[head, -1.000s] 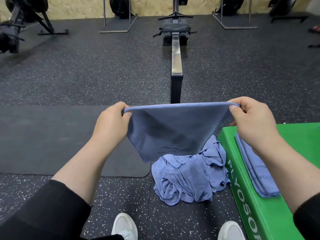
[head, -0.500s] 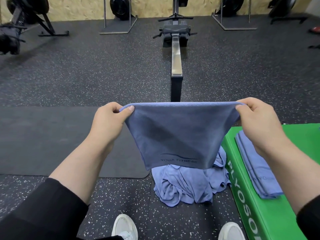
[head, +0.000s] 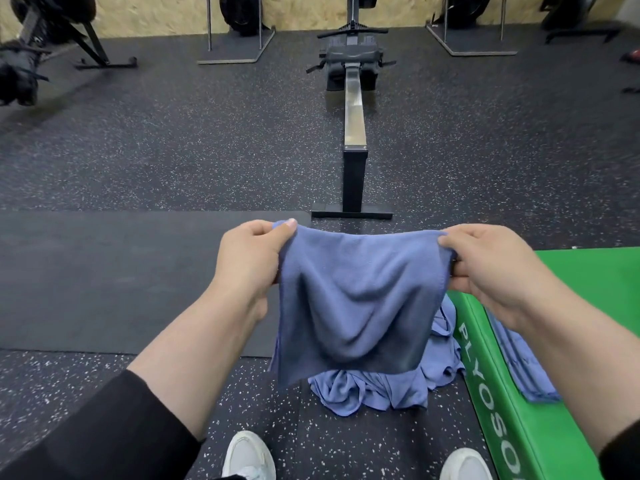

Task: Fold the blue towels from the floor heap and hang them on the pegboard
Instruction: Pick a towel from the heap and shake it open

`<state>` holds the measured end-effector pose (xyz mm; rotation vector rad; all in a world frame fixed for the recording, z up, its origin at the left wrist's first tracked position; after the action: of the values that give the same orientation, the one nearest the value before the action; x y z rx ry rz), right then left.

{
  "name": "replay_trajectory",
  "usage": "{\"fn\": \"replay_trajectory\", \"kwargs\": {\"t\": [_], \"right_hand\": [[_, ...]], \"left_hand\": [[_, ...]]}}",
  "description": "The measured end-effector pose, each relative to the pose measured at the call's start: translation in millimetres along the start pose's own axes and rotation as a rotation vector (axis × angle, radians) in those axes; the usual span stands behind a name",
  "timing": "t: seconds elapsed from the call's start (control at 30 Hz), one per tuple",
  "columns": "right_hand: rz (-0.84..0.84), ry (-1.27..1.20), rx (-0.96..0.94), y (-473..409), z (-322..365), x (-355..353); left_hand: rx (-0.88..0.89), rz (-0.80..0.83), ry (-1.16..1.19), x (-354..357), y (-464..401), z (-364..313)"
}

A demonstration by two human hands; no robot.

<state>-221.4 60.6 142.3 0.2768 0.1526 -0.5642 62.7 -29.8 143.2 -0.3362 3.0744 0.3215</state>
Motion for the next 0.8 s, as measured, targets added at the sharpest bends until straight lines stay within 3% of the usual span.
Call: {"fn": "replay_trajectory", "kwargs": {"t": [0.23,0.47,0.8], "right_hand": [[0.074,-0.124,0.039,31.6,10.1,34.5],[0.148,-0.195,-0.001,49.9,11.6,63.8],[0.204,-0.253,-0.001,53.9,13.2,67.5]], "left_hand": [[0.25,0.058,-0.158,29.2,44.9,-12.3],[0.311,0.166,-0.193,55.0,72.7,-13.8],[0.555,0.108,-0.412,57.8,79.1,-19.9]]}}
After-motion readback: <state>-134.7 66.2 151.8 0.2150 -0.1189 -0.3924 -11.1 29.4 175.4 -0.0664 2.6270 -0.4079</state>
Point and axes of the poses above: each hand's wrist, its own y-axis away from the middle knuckle, its own x-axis out of the palm, z = x × y, the point moved 7 cm from there along -y, towards the middle knuckle, and after that the axes turned 10 degrees about -z, right-handed, at the moved point
